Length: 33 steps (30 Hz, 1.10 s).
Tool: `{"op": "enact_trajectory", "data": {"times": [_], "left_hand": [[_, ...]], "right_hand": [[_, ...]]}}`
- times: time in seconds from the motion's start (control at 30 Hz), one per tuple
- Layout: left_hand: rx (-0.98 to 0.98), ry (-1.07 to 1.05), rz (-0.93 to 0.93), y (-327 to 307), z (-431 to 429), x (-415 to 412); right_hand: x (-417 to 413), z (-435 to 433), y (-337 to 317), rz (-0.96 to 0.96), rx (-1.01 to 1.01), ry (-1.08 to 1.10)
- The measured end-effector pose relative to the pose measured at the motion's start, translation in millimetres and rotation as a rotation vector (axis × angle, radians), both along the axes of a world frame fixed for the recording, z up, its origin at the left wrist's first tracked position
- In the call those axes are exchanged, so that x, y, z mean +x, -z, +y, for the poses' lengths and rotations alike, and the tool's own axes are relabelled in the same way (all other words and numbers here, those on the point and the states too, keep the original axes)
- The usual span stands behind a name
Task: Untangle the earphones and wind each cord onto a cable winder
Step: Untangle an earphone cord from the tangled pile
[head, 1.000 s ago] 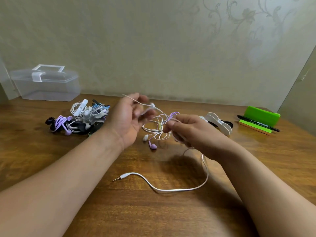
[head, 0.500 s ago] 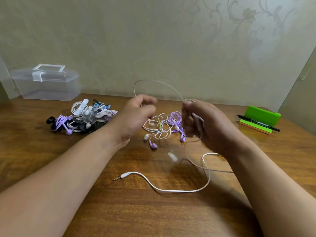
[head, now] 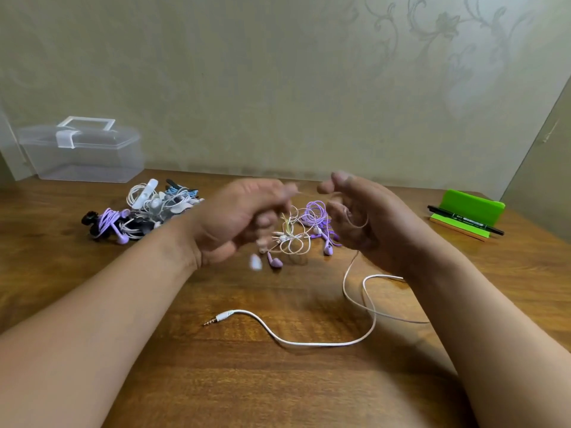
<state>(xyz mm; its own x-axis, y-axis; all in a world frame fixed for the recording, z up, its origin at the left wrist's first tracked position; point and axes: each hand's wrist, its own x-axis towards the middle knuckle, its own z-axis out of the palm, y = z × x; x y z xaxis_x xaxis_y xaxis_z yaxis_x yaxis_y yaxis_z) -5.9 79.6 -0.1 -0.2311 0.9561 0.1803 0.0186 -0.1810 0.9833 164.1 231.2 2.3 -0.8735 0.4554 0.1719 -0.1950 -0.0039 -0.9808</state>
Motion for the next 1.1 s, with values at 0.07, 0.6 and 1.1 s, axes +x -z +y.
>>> {"op": "enact_trajectory", "data": {"times": [0.07, 0.6, 1.1], "left_hand": [[0.122, -0.011, -0.186, -7.8, -3.7, -12.3], [0.31, -0.084, -0.425, -17.0, -7.2, -25.7], [0.28, 0.128, -0.488, -21.1, -10.4, -13.5]], "right_hand": [[2.0, 3.1, -0.8, -0.141, 0.012, -0.01], [5.2, -1.4, 13.1, -0.58, 0.778, -0.086], [-4.1, -20.9, 15.3, -0.275, 0.56, -0.109]]}}
